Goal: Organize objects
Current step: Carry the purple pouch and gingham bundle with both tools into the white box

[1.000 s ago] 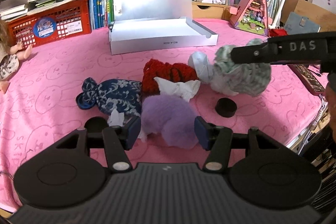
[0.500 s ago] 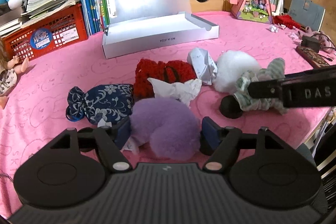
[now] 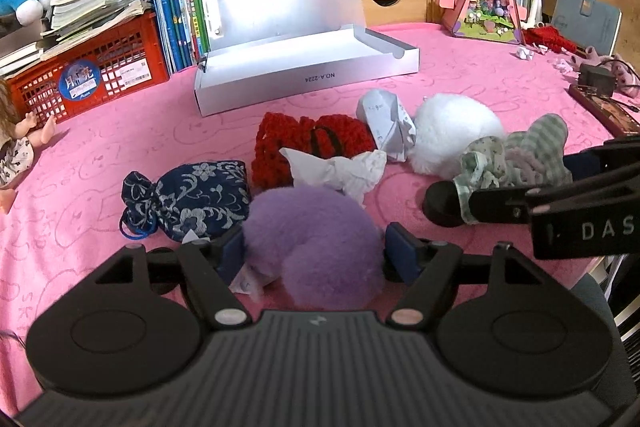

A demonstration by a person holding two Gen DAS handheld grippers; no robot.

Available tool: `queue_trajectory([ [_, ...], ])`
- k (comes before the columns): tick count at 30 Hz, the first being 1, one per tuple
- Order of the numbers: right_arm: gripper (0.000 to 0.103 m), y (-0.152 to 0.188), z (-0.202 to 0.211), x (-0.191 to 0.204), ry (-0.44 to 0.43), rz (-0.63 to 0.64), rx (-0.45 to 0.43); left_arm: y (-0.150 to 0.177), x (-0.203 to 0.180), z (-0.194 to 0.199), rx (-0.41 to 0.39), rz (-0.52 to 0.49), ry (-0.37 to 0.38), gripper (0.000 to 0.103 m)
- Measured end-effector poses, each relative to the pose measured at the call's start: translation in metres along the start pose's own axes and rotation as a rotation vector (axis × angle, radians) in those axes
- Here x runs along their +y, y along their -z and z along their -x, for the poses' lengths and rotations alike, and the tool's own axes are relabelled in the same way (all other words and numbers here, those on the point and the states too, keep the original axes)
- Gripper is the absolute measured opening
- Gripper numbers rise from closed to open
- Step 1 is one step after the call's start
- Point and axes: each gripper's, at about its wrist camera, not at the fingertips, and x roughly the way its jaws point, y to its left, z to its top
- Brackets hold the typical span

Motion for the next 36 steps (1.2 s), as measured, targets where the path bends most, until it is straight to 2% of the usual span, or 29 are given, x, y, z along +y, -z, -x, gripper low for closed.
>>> queue_trajectory([
  [2,0.077,0.001,0.001,0.001,0.002,0.003,-0.002,0.000,0.001,0.002,-0.003,0.006,0.004,0.071],
  [6,0.060,0.000,0.003,0.002,-0.006,-0.007,-0.001,-0.002,0.006,0.007,-0.007,0.026,0.017,0.067],
  [9,0.055,0.000,0.005,0.002,-0.003,-0.012,-0.010,-0.003,0.008,0.012,-0.013,0.040,0.021,0.066],
  [22,0.051,-0.014,0.020,-0.001,-0.023,-0.048,-0.050,-0.024,0.018,0.042,-0.083,0.090,0.068,0.066],
  [36,0.051,-0.052,0.034,-0.007,-0.034,-0.039,-0.149,-0.066,0.042,0.045,-0.136,0.120,0.079,0.066],
])
